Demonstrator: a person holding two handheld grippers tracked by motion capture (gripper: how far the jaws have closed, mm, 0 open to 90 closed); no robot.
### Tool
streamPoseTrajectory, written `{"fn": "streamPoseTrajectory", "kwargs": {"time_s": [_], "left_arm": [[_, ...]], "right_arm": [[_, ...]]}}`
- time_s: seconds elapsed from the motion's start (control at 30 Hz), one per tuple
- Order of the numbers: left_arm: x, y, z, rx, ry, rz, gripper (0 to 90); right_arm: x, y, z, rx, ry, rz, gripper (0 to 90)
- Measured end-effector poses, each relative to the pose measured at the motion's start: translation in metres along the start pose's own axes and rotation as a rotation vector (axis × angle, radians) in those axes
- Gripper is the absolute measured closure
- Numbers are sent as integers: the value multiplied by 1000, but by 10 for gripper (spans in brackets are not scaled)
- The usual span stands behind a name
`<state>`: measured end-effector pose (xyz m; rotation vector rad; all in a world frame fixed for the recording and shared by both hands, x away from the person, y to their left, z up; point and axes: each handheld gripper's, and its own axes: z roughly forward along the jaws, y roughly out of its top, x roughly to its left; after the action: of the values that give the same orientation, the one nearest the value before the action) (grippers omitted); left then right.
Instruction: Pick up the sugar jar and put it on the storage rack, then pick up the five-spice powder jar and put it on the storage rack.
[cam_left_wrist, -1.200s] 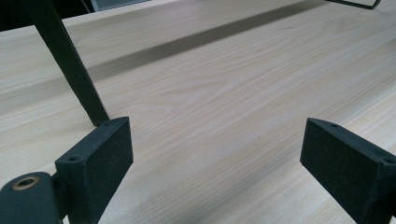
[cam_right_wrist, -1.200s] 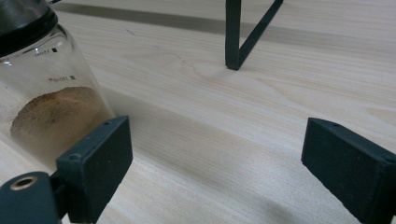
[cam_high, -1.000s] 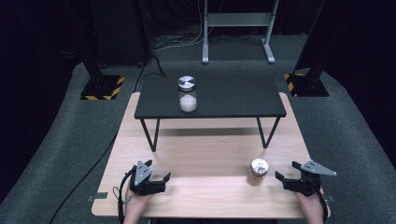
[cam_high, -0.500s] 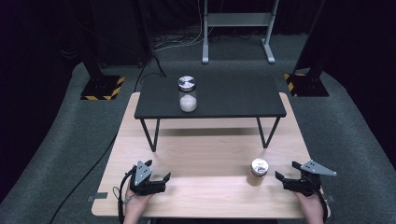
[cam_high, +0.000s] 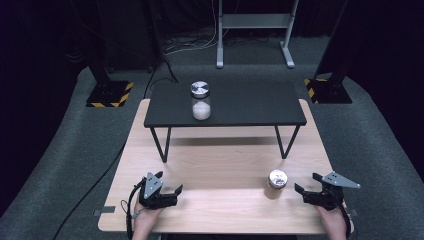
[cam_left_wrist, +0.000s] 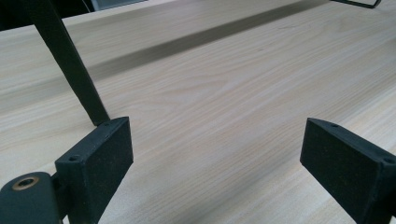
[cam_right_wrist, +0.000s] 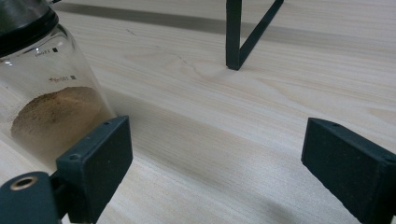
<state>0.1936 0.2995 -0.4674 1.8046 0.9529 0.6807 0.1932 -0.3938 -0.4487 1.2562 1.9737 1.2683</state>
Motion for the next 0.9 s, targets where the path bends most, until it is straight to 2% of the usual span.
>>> {"fn": "streamPoseTrajectory", "kwargs": {"time_s": [0.9], "left_arm": [[0,0,0,1,-1,-2,89]], "right_arm": [[-1,-1,0,-4,6,2,75]]}}
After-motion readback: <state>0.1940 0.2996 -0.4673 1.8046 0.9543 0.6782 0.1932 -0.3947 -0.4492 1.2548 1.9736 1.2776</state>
